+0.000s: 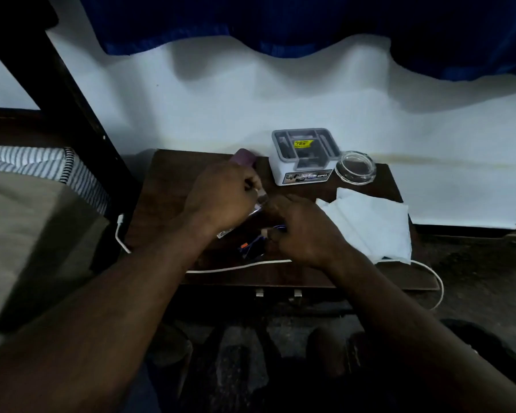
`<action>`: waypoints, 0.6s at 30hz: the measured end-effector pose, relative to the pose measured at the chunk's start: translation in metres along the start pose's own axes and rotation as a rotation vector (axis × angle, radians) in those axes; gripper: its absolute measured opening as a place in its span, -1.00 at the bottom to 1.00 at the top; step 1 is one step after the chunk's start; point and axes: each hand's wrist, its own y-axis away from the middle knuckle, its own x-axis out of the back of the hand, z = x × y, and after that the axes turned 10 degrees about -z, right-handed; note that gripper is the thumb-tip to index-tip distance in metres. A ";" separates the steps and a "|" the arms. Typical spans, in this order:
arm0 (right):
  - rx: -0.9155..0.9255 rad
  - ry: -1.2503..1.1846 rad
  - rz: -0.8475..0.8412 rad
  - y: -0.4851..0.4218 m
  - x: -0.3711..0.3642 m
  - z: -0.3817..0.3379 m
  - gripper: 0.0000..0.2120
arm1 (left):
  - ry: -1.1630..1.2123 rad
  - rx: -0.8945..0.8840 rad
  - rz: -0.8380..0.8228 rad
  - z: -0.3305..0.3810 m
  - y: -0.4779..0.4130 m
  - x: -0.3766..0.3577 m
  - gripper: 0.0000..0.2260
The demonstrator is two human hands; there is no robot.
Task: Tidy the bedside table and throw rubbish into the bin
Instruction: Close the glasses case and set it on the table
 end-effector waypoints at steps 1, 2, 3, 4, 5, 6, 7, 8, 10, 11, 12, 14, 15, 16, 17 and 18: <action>-0.017 0.006 -0.036 0.003 -0.001 0.002 -0.53 | -0.027 0.022 0.008 -0.006 -0.006 0.001 -0.83; -0.034 0.016 -0.067 0.004 -0.004 0.005 -0.52 | -0.053 0.056 0.017 -0.013 -0.013 0.002 -0.81; -0.045 0.028 -0.094 0.003 -0.007 0.009 -0.52 | -0.070 0.101 0.021 -0.020 -0.023 0.003 -0.79; -0.053 0.046 -0.119 0.002 -0.010 0.012 -0.54 | -0.072 0.154 0.018 -0.026 -0.031 0.003 -0.75; -0.056 0.066 -0.144 0.001 -0.011 0.015 -0.55 | -0.064 0.205 0.012 -0.031 -0.039 0.002 -0.71; -0.060 0.081 -0.166 -0.003 -0.012 0.018 -0.56 | -0.054 0.255 0.001 -0.035 -0.046 0.000 -0.66; -0.061 0.093 -0.179 -0.006 -0.014 0.020 -0.57 | -0.041 0.293 -0.019 -0.039 -0.052 -0.003 -0.61; -0.057 0.105 -0.182 -0.009 -0.015 0.022 -0.58 | -0.026 0.319 -0.043 -0.039 -0.056 -0.007 -0.57; -0.036 0.143 -0.180 -0.014 -0.019 0.023 -0.59 | 0.017 0.353 -0.068 -0.041 -0.061 -0.013 -0.54; -0.025 0.169 -0.186 -0.016 -0.022 0.021 -0.59 | 0.034 0.364 -0.071 -0.042 -0.064 -0.015 -0.52; -0.014 0.195 -0.188 -0.017 -0.024 0.019 -0.59 | 0.043 0.378 -0.074 -0.044 -0.066 -0.016 -0.51; -0.010 0.226 -0.156 -0.018 -0.027 0.016 -0.63 | 0.035 0.398 -0.065 -0.047 -0.070 -0.016 -0.51; -0.008 0.235 -0.122 -0.018 -0.026 0.015 -0.66 | 0.029 0.399 -0.057 -0.049 -0.071 -0.016 -0.51; -0.002 0.237 -0.088 -0.018 -0.026 0.014 -0.71 | 0.032 0.400 -0.055 -0.050 -0.071 -0.015 -0.46; 0.005 0.236 -0.062 -0.017 -0.024 0.014 -0.76 | 0.032 0.400 -0.063 -0.051 -0.071 -0.016 -0.40; 0.013 0.234 -0.051 -0.017 -0.021 0.014 -0.80 | 0.027 0.402 -0.073 -0.050 -0.069 -0.015 -0.38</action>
